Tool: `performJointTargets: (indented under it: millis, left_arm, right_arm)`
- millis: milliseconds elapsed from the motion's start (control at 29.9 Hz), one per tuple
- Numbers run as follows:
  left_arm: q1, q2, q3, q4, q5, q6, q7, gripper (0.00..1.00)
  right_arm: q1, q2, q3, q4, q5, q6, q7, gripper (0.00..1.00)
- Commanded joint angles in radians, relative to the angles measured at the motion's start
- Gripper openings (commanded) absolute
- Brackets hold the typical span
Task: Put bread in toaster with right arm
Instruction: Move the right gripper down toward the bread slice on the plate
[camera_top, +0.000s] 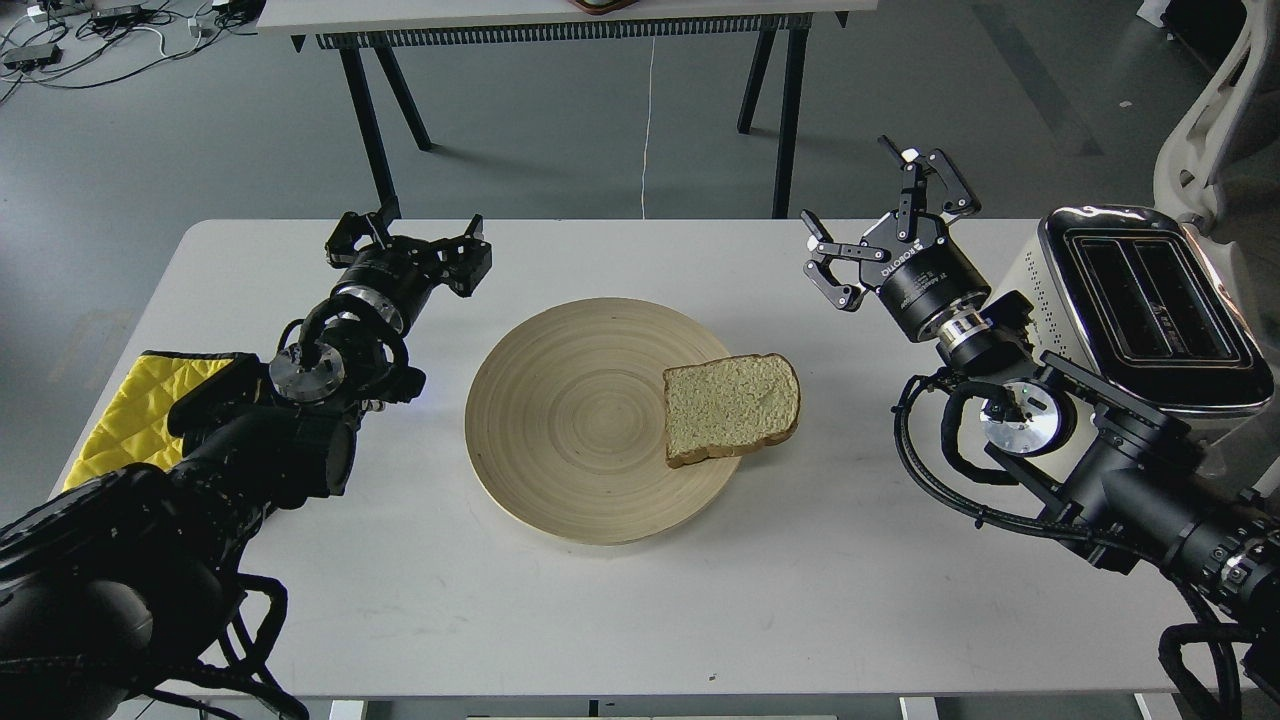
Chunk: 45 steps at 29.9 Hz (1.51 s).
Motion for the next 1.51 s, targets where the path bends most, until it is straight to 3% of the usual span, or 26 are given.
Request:
performJointTargets:
  millis: [0, 836, 1037, 1204, 1472]
  left_arm:
    - [0.000, 0.000, 0.001, 0.000, 0.000, 0.000, -0.001, 1.00]
    - [0.000, 0.000, 0.001, 0.000, 0.000, 0.000, -0.001, 1.00]
    - [0.000, 0.000, 0.001, 0.000, 0.000, 0.000, -0.001, 1.00]
    - [0.000, -0.002, 0.001, 0.000, 0.000, 0.000, -0.001, 1.00]
    - [0.000, -0.003, -0.001, 0.000, 0.000, 0.000, -0.001, 1.00]
  right_arm:
    - [0.000, 0.000, 0.001, -0.001, 0.000, 0.000, 0.001, 0.99]
    - [0.125, -0.028, -0.020, 0.009, -0.011, 0.000, -0.005, 0.99]
    - [0.186, -0.017, -0.115, 0.009, -0.144, 0.000, -0.002, 0.99]
    - [0.215, 0.002, -0.212, 0.074, -0.181, -0.238, -0.001, 0.99]
    - [0.223, -0.014, -0.397, 0.276, -0.281, -0.738, -0.002, 0.99]
